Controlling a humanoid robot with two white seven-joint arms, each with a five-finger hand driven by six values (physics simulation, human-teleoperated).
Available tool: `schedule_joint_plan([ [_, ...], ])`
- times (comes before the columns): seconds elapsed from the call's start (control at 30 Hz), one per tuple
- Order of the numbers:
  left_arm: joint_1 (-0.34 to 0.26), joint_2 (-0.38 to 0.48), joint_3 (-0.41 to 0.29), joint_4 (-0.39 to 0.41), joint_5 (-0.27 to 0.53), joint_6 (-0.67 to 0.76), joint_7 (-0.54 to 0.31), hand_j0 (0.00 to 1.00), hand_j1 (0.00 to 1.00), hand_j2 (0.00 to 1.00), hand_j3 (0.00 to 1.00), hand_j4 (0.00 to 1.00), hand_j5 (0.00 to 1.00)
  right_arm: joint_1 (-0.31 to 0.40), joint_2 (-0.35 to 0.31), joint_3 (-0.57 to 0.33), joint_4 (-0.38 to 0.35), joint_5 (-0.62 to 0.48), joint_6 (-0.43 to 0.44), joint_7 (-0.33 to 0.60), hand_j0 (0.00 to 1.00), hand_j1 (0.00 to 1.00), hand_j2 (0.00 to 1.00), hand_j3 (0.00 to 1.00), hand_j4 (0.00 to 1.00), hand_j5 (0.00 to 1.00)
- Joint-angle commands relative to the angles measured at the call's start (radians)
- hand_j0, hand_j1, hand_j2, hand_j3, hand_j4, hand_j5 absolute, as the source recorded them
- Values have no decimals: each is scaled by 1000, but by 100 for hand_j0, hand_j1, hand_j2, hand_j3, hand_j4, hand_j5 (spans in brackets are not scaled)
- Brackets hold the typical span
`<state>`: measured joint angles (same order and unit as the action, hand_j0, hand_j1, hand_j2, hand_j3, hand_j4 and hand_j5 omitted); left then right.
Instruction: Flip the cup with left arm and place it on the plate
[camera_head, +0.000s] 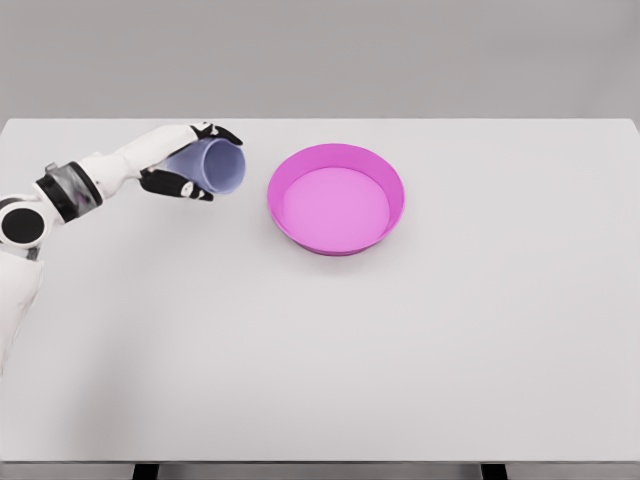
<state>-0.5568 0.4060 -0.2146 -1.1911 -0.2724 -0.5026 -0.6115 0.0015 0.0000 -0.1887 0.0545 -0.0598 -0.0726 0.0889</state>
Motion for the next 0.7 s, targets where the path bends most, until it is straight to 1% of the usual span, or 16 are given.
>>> schedule_joint_plan([
  [0.0, 0, -1, -8, -22, 70, -13, 1, 70, 70, 70, 70, 70, 70, 0, 0, 0, 1, 0, 0, 0, 100, 100, 100, 100, 100, 100],
  [0.03, 0, -3, -9, -22, 82, -16, 1, 70, 70, 70, 70, 70, 70, 0, 0, 0, -1, 0, 0, 0, 100, 100, 100, 100, 100, 100],
  [0.07, 0, -10, -12, -22, 111, -39, 1, 70, 70, 70, 70, 70, 70, 0, 0, 0, -1, 0, -1, 0, 100, 100, 100, 100, 100, 100],
  [0.1, 2, -22, -28, -21, 139, -54, 1, 70, 70, 70, 70, 70, 70, 0, 0, 0, 1, 0, 0, 0, 100, 100, 100, 100, 100, 100],
  [0.13, -2, -29, -46, -21, 150, -54, 1, 70, 70, 70, 70, 70, 70, 0, 0, 0, -1, 0, -1, 0, 100, 100, 100, 100, 100, 100],
  [0.23, 0, -81, -60, -21, 220, -57, 1, 70, 70, 70, 70, 70, 70, 0, 0, 0, 1, 0, -1, 0, 100, 100, 100, 100, 100, 100],
  [0.37, 0, -110, -77, -13, 240, -57, 1, 70, 70, 70, 70, 70, 70, 0, 0, 0, 1, 0, 0, 0, 100, 100, 100, 100, 100, 100],
  [0.5, 0, -136, -123, -4, 298, -56, 1, 71, 71, 71, 71, 71, 71, 0, 0, 0, 1, 0, 0, 0, 100, 100, 100, 100, 100, 100],
  [0.57, 2, -164, -137, 5, 302, -56, 1, 72, 72, 72, 72, 72, 72, 0, 0, 0, 1, 0, -1, 0, 100, 100, 100, 100, 100, 100],
  [0.6, 2, -168, -144, 13, 300, -54, 1, 72, 72, 72, 72, 72, 72, 0, 0, 0, 1, 0, -1, 0, 100, 100, 100, 100, 100, 100],
  [0.67, 0, -193, -147, 60, 306, -56, 1, 72, 72, 72, 72, 72, 72, 0, 0, 0, -1, 0, -1, 0, 100, 100, 100, 100, 100, 100],
])
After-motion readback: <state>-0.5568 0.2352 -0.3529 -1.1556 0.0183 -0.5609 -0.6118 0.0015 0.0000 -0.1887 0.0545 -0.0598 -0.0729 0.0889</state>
